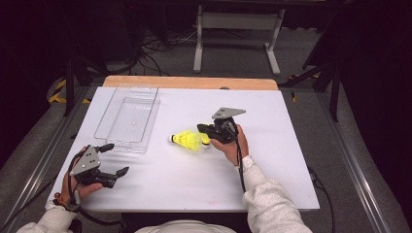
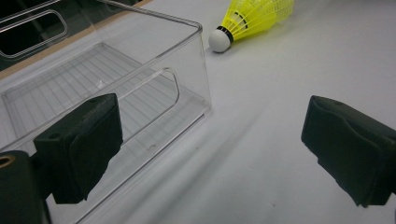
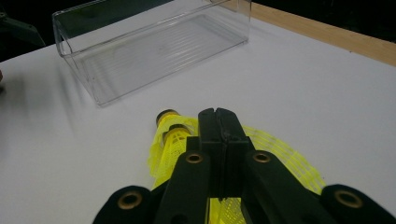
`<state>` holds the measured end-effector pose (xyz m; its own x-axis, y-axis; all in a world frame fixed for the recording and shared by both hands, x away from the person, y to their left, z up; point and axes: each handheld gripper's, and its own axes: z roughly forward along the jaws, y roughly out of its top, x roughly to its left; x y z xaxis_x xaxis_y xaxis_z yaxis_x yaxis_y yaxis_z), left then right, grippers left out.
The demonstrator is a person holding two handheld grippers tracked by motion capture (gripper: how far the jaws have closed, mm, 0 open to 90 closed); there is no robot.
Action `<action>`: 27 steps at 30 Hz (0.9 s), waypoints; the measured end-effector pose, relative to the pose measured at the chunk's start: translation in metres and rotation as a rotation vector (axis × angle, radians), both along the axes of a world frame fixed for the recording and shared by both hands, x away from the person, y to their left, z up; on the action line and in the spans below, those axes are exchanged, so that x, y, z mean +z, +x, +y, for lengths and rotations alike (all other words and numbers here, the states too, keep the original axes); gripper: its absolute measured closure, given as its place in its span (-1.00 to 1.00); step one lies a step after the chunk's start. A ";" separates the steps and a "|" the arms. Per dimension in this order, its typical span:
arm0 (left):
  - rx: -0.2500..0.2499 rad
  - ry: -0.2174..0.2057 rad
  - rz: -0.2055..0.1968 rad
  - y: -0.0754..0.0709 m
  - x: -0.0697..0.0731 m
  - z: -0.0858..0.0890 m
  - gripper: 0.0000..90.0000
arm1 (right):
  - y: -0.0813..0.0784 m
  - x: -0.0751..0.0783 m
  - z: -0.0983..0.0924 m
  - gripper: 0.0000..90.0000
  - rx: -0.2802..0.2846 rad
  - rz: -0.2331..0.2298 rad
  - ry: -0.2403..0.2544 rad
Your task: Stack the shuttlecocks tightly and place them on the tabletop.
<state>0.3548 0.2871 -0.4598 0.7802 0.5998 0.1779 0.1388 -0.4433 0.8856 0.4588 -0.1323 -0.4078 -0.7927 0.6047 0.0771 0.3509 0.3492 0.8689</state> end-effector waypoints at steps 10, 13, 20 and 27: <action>0.002 0.003 -0.002 0.000 0.000 0.000 -0.86 | 0.003 -0.007 -0.001 1.00 0.002 0.023 0.000; 0.008 0.004 -0.003 -0.001 0.000 0.002 -0.86 | 0.003 -0.007 -0.001 1.00 0.009 0.023 -0.001; 0.013 0.011 -0.001 -0.004 0.000 0.004 -0.86 | -0.001 -0.005 -0.006 0.94 0.024 0.019 -0.026; 0.021 0.005 0.004 -0.008 -0.001 0.005 -0.86 | -0.008 -0.005 -0.018 0.84 0.046 0.029 -0.071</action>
